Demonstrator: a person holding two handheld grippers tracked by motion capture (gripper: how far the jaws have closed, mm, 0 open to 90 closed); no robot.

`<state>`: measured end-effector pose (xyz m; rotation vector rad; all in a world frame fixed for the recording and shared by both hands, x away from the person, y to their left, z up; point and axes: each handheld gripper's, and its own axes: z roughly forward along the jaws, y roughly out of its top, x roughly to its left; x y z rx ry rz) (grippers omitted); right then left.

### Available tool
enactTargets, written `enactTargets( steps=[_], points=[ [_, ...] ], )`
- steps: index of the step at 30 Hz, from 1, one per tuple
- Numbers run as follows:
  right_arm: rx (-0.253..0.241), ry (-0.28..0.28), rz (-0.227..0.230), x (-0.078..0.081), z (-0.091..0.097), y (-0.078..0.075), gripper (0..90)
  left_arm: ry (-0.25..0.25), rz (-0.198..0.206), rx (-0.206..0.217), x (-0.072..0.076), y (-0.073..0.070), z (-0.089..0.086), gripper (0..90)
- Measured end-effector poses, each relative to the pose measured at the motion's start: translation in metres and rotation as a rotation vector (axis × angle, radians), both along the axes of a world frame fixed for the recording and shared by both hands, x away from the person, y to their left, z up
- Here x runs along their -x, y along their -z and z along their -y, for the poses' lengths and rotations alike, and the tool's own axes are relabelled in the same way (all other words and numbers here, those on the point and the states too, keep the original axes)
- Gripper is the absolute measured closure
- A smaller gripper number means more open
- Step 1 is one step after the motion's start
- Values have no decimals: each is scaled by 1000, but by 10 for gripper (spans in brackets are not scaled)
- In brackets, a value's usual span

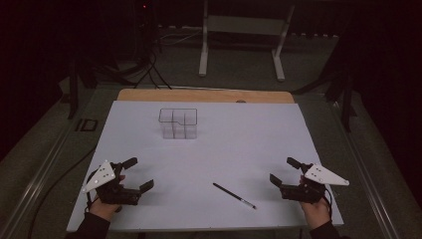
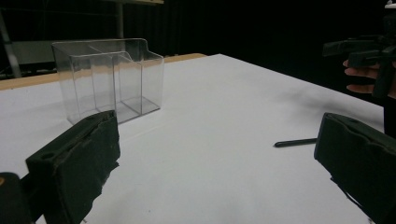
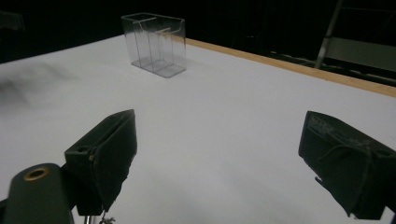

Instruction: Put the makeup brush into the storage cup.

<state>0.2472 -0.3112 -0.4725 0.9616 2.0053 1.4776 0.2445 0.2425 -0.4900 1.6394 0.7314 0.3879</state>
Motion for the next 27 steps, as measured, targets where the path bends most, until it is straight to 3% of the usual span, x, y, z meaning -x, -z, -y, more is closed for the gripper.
enactTargets(
  steps=[9, 15, 17, 19, 22, 27],
  points=[
    [7, 11, -18, 0, 1, -1, 137, -12, 2, 1, -1, 0, 0, 16],
    [5, 20, 4, 3, 0, -8, 138, -16, 5, 9, -1, 0, -1, 16],
    [16, 45, 5, 5, -1, -13, 138, -17, 2, 12, -1, 0, -1, 16],
    [16, 47, -4, 7, -3, -17, 138, -17, 4, 12, -1, -1, 0, 15],
    [19, 39, -54, 7, -5, -25, 138, -14, 8, 4, 0, -1, 1, 16],
    [21, 4, -79, 3, -8, -32, 133, -16, 7, 7, 0, -1, 2, 16]
  ],
)
